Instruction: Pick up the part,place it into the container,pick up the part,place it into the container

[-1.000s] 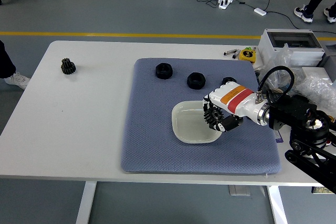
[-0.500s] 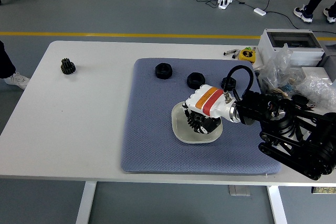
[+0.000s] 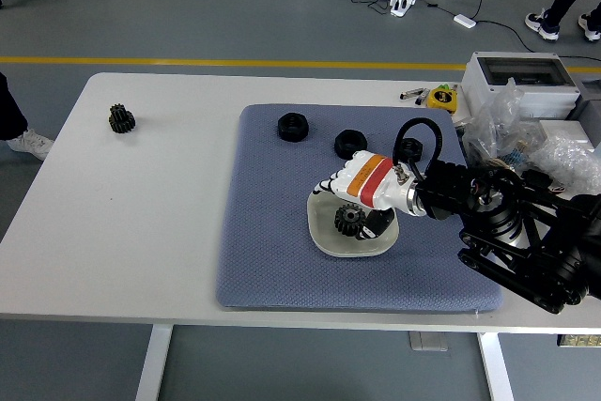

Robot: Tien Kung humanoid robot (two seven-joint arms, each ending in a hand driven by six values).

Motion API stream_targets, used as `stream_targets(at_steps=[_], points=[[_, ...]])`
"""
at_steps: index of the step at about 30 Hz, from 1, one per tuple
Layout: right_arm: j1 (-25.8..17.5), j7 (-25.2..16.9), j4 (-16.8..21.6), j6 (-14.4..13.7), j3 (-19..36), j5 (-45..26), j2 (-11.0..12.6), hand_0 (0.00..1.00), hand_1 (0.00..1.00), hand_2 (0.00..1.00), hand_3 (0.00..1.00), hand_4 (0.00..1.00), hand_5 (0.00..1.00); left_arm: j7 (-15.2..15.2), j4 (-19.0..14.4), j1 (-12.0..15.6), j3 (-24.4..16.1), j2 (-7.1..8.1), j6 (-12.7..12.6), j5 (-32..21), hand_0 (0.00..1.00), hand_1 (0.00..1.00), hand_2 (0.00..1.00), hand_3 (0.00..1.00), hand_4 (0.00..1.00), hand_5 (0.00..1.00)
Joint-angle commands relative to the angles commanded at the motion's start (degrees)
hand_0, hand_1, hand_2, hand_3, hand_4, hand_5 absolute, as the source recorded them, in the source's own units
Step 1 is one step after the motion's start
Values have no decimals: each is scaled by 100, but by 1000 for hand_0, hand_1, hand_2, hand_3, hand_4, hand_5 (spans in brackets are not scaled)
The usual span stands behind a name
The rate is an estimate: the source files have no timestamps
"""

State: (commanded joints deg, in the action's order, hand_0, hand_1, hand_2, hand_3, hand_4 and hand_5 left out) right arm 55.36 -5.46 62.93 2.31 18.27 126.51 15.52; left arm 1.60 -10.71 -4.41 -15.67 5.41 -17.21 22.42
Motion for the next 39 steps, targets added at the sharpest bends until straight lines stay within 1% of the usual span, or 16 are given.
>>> stream_targets(at_steps=[4,6,11,12,13,17,18,19,23,24,28,29,30,35,36,39], points=[[-80,17,148,-7,215,-12,114,289,505,755,892,998,230,-5,1,-9,9,-8,-4,-23,666,695,631,555,597,489],[-132,49,268,27,426,29,236,296,505,745,868,998,241,-8,3,-20,19,-11,-8,-36,665,695,631,555,597,489],[-240,144,449,127,1025,95,571,296,505,745,868,998,241,-38,6,-20,59,-5,-13,-110,665,695,631,555,597,489],[-260,157,446,166,1135,66,639,326,544,726,803,998,272,-38,7,-21,61,-3,-11,-107,664,695,631,555,598,490],[-276,165,427,203,1226,27,693,326,544,726,803,998,272,-37,8,-22,63,-2,-10,-105,664,695,631,555,598,490],[-343,171,164,322,1431,-220,856,326,544,726,803,998,272,-34,11,-20,56,-3,-10,-102,664,695,631,555,598,490],[-354,171,58,320,1432,-304,876,369,561,699,720,998,290,-34,12,-17,53,-4,-11,-105,664,694,631,555,598,490],[-358,172,-9,317,1423,-358,881,369,561,699,720,998,290,-35,13,-14,52,-4,-12,-107,664,694,631,555,598,490],[-395,189,-512,308,1199,-834,822,369,561,699,720,998,290,-10,10,-6,7,-9,-3,-22,664,694,631,555,598,490],[-416,185,-600,304,1166,-856,806,348,532,668,629,998,288,-6,9,-8,3,-13,-5,-13,663,694,631,555,598,490],[-468,178,-889,256,1072,-946,761,348,532,668,629,998,288,-5,6,-11,-2,-22,-8,-17,663,694,631,555,598,490],[-469,181,-955,234,1043,-979,754,348,532,668,629,998,288,-4,5,-12,-3,-22,-8,-15,663,694,631,555,598,490],[-468,184,-999,216,1021,-1009,750,338,526,653,599,998,288,-3,3,-13,-3,-20,-8,-14,663,696,633,556,597,489],[-493,215,-1311,119,950,-1170,744,338,526,653,599,998,288,-9,-16,-20,26,-6,-7,-45,663,696,633,556,597,489],[-501,214,-1347,108,944,-1192,746,327,517,610,559,974,276,-10,-16,-20,26,-6,-6,-44,663,696,632,557,597,490],[-527,222,-1449,38,906,-1305,746,327,517,610,559,974,276,-5,-16,-18,13,-7,-4,-27,663,696,632,557,597,490]])
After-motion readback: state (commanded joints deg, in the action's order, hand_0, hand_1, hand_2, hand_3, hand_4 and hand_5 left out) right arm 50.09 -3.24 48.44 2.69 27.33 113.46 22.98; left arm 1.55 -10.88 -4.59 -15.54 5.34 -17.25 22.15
